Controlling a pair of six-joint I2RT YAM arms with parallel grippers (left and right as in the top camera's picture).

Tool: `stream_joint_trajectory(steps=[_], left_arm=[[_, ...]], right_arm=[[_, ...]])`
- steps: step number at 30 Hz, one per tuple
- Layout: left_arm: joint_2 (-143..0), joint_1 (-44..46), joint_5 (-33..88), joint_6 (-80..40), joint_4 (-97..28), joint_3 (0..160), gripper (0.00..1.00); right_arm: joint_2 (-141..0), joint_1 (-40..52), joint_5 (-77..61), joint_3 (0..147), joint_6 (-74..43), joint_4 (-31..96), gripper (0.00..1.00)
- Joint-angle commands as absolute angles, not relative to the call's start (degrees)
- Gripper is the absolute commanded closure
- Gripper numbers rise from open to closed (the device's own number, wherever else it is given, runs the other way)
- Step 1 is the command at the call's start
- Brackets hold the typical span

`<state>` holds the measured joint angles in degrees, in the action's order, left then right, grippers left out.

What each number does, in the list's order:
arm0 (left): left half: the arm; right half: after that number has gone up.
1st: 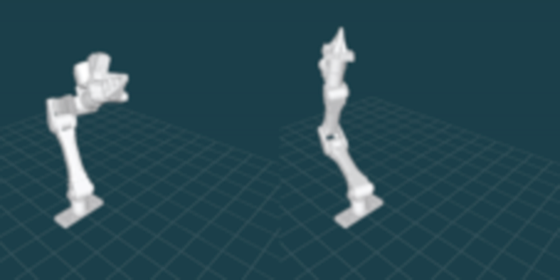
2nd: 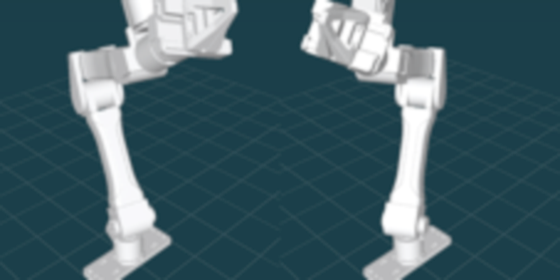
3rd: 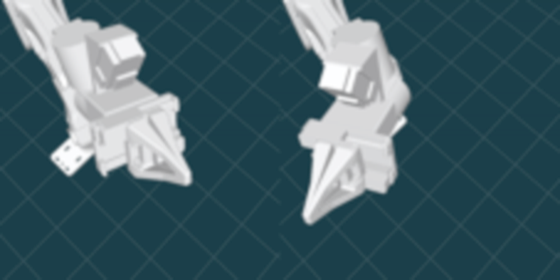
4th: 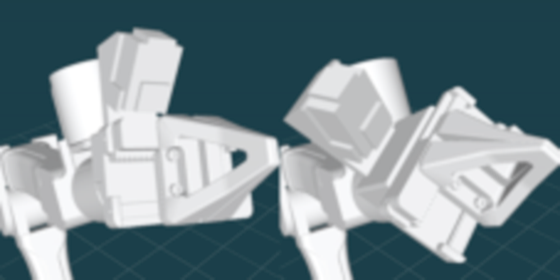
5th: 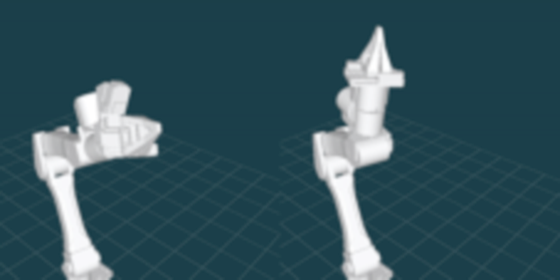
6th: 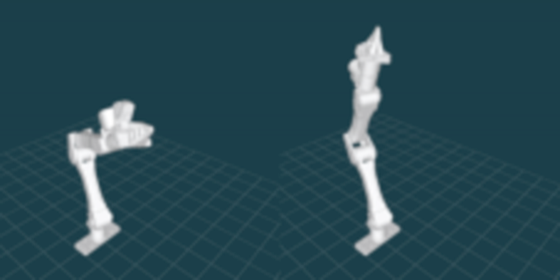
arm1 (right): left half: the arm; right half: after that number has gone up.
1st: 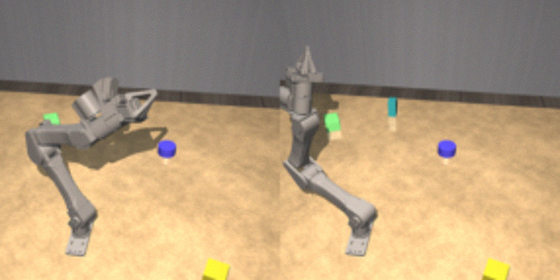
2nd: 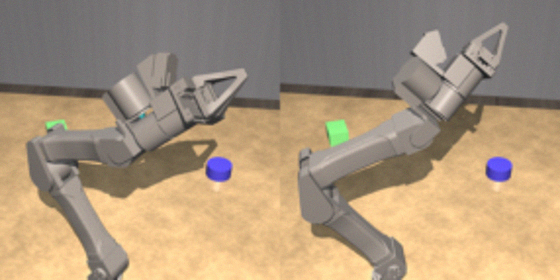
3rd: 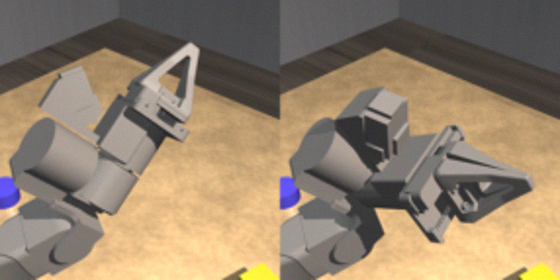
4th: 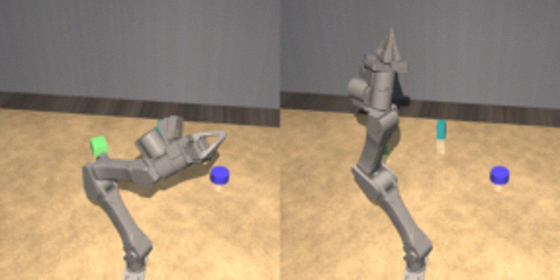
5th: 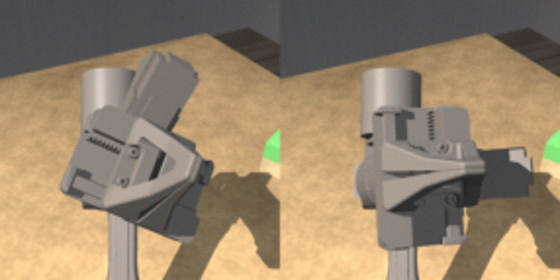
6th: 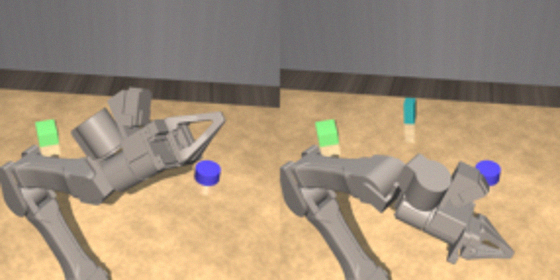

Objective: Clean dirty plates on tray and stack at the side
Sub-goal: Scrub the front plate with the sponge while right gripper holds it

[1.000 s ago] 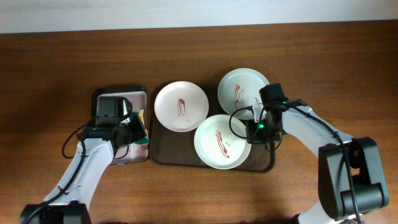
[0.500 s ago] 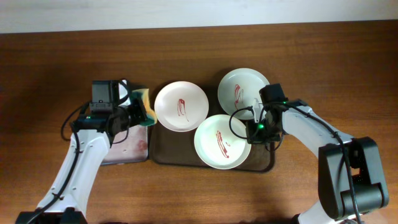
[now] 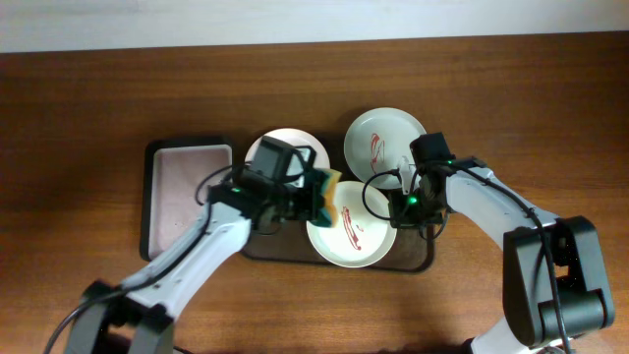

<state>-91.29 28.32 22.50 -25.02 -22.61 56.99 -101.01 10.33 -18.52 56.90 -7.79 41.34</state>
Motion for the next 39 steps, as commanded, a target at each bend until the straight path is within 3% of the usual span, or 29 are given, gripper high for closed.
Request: stream_joint_trajectory(steps=[1,12,18,23,28,39], left_arm=[[-96.0,31.7,29.0,-30.4,-17.3,57.9,1.0],[-104.0,37.7,28.1,-41.5,-13.5,57.9,1.0],[-107.0,39.6,19.4,-43.7,-12.6,57.9,1.0],[-107.7,39.6,2.0,-43.7,-15.9,57.9,1.0],[-107.7,39.6,-2.9,-43.7,-21.2,57.9,1.0],[-93.9,39.5,-2.4,-39.3,-27.2,60.0,1.0]], right_arm=[[-101.4,10.9,-19.5,57.8,-8.0,42.0,0.96],[-101.4,10.9,-19.5,57.8,-8.0,42.2,0.96],[-101.4,10.9,-19.5,57.8,-8.0,42.2,0.96],[-101.4,10.9,-19.5,57.8,-8.0,42.5,0.96],[-101.4,10.9,-19.5,57.8,-8.0,42.7,0.96],[-101.4,10.9,-19.4,57.8,-8.0,42.9,0.96]])
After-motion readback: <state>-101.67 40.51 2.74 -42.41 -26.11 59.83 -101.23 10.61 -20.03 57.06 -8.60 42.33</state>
